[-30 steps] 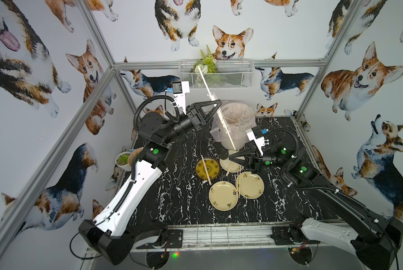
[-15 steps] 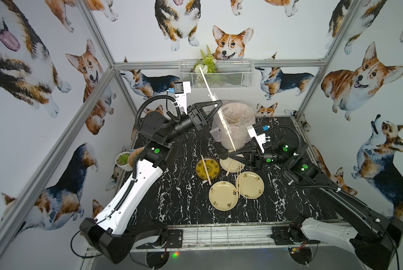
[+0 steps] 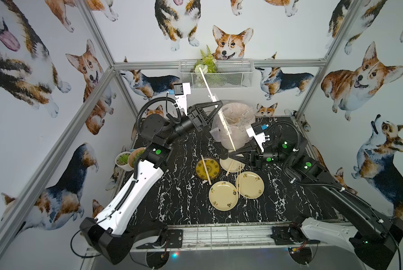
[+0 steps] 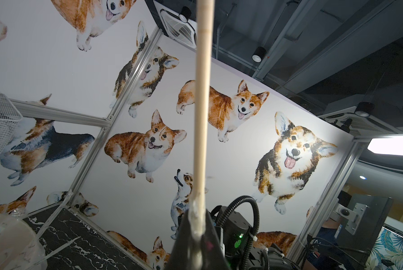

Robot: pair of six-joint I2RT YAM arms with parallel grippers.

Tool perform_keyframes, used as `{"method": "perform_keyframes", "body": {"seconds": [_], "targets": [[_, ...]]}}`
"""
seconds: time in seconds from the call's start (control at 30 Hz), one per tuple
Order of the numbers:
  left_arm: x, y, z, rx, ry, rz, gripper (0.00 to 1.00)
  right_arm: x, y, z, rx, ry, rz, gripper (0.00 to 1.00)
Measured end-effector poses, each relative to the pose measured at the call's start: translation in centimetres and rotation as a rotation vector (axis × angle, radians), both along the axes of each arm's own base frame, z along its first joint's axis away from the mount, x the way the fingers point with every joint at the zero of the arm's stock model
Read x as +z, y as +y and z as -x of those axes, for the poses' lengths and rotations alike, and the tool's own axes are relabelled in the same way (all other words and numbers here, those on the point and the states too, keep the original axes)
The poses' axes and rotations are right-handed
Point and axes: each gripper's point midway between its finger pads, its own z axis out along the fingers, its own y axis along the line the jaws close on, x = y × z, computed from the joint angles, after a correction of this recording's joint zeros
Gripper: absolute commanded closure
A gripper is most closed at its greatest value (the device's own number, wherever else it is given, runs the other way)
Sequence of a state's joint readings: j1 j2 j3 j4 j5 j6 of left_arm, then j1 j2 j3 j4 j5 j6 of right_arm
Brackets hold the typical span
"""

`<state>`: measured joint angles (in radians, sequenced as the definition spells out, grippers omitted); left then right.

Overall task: Remove the packaging of disposable chopsticks
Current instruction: Remove the packet bag from the disposable chopsticks.

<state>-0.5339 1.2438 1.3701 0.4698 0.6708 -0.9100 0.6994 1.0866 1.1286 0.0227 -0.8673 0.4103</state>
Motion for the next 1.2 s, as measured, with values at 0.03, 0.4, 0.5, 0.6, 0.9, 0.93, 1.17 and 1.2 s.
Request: {"method": "perform_keyframes", "body": {"seconds": [0.03, 0.4, 0.5, 0.6, 0.9, 0.93, 1.17, 1.2], "targets": [[-0.1, -0.1, 0.0, -0.002, 0.003, -0.002, 1.00, 0.1, 0.1, -0.1, 0.001, -0.003, 0.002, 1.00], [-2.4, -1.4, 0.0, -0.035, 0.068, -0.047, 1.00, 2.1, 0.6, -0.8, -0.002, -0.072, 0.007, 1.00], [-3.6, -2.1, 0.3, -0.066, 0.098, -0.073, 1.00, 2.3, 0.8, -1.0, -0.003, -0.089, 0.014, 1.00], [-4.0, -2.6, 0.8, -0.089, 0.097, -0.084, 1.00, 2.2, 0.9, -1.2, -0.004, -0.101, 0.021, 1.00], [-4.5, -3.3, 1.6, -0.122, 0.100, -0.103, 1.00, 2.6, 0.6, -1.6, -0.040, -0.134, 0.018, 1.00], [-4.4, -3.3, 1.6, -0.122, 0.098, -0.103, 1.00, 2.6, 0.6, -1.6, -0.042, -0.135, 0.018, 1.00], [-3.9, -3.3, 1.9, -0.116, 0.056, -0.130, 1.00, 2.4, 0.4, -1.8, -0.069, -0.146, 0.047, 0.71], [-3.8, -3.2, 2.1, -0.113, 0.041, -0.145, 1.00, 2.6, 0.2, -2.0, -0.090, -0.153, 0.050, 0.66]]}}
